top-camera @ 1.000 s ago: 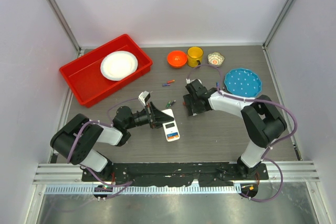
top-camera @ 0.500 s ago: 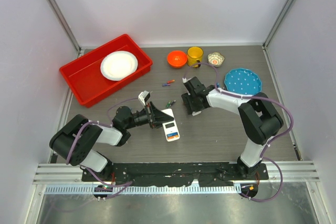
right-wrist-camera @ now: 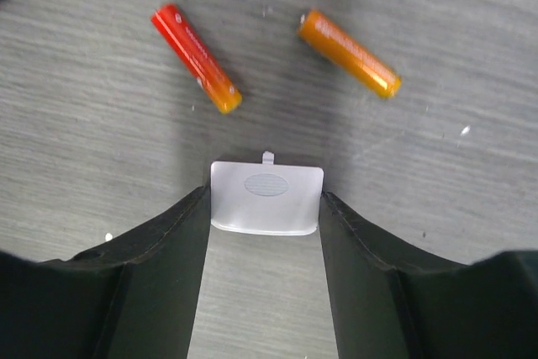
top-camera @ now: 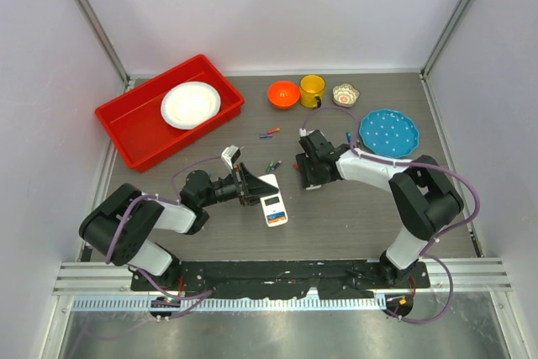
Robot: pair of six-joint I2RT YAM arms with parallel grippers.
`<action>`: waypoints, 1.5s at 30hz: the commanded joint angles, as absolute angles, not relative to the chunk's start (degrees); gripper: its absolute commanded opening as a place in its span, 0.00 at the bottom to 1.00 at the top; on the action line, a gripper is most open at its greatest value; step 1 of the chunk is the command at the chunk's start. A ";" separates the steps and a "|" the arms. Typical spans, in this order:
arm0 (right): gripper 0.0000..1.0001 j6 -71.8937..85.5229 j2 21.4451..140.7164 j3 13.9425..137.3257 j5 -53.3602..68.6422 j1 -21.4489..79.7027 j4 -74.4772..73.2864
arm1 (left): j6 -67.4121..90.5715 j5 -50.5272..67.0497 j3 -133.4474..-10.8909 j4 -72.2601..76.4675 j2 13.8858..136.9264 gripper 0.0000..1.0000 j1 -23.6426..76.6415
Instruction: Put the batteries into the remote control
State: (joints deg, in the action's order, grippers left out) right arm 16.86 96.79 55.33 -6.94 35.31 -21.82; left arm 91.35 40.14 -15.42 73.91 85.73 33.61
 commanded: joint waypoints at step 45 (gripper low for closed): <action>0.28 27.77 91.87 47.81 -12.83 39.99 -27.33 | 91.58 39.82 -16.00 88.59 85.17 0.00 33.31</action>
